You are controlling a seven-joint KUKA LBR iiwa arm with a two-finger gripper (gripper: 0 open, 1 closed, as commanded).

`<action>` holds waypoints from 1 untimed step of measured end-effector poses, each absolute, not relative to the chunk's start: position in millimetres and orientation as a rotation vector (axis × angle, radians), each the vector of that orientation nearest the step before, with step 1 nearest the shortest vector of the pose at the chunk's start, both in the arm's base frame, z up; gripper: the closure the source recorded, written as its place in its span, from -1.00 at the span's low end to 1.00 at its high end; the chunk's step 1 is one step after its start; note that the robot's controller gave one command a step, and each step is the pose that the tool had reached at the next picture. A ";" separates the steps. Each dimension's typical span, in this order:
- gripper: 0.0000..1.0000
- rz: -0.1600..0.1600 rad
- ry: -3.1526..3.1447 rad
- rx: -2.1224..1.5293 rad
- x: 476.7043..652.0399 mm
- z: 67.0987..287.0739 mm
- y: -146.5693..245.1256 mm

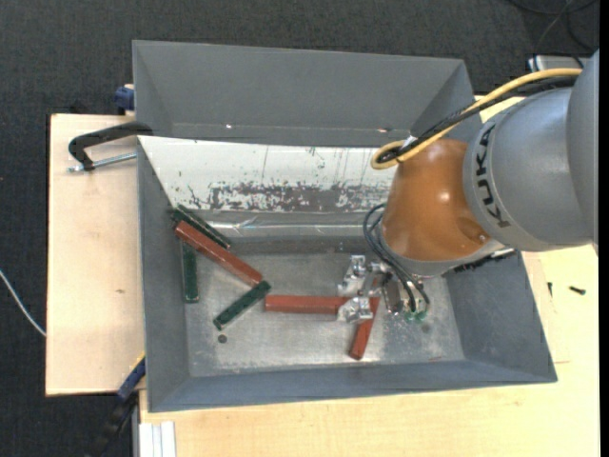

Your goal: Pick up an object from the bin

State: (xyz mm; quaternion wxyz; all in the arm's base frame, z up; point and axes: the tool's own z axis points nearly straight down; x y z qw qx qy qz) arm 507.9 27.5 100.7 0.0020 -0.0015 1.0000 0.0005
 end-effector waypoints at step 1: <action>1.00 0.002 3.135 -0.005 508.6 114.4 27.7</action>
Offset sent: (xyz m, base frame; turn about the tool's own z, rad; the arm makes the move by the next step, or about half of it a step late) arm 0.0001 -0.0001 0.0090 0.0000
